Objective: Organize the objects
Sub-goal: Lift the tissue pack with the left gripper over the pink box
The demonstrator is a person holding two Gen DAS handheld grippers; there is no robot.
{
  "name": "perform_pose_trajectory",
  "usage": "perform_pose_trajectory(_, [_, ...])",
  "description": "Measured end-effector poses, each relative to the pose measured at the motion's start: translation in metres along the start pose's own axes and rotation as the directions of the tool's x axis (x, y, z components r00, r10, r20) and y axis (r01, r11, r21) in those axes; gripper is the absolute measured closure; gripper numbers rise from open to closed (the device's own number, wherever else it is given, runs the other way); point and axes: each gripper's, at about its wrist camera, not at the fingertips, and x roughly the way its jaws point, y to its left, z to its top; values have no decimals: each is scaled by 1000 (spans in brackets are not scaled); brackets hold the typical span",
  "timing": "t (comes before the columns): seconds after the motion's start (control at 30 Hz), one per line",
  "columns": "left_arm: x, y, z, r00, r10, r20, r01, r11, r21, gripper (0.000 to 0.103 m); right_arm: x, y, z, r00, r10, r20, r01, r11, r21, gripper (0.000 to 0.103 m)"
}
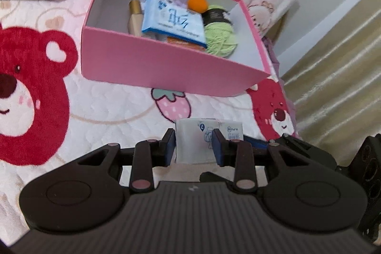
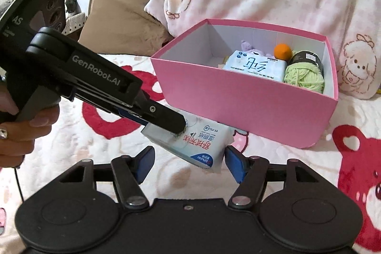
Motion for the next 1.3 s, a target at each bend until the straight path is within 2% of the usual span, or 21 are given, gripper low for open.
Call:
perform_pose_trajectory(0.23, [-21,-15,-1,998,-38,44,37,999,31,72,-9,-8,0,1000,-9,4,9,999,53,44])
perform_pose_trajectory(0.37, [-30,-21,-1,997,-29,76,25,998,50,72,-12,-10,5,1000,3,28,-5,996,93,46])
perform_pose_trajectory(0.63, [-38,-25,1,996,-26,90,21,998,55,72,-22,-1,12,997,-34,66,31,998,56,46])
perform_pose_trajectory(0.73, [-41,-34,7,997,4,83,-10,997,77,72,-29,2,20,996,-51,79,49,998,30,46])
perform_pose_trajectory(0.83, [-42,-43,18,998,25,57,-30,996,84,70,-35,7,32,994,-77,74,77,997,-1,46])
perform_pose_trajectory(1.1, [-51,-64,56,998,59,22,-61,991,121,70,-44,1,63,992,-87,87,86,996,14,44])
perform_pose_trajectory(1.3, [-48,-80,89,995,94,39,-98,986,135,70,-37,-8,96,989,-122,81,125,992,-29,44])
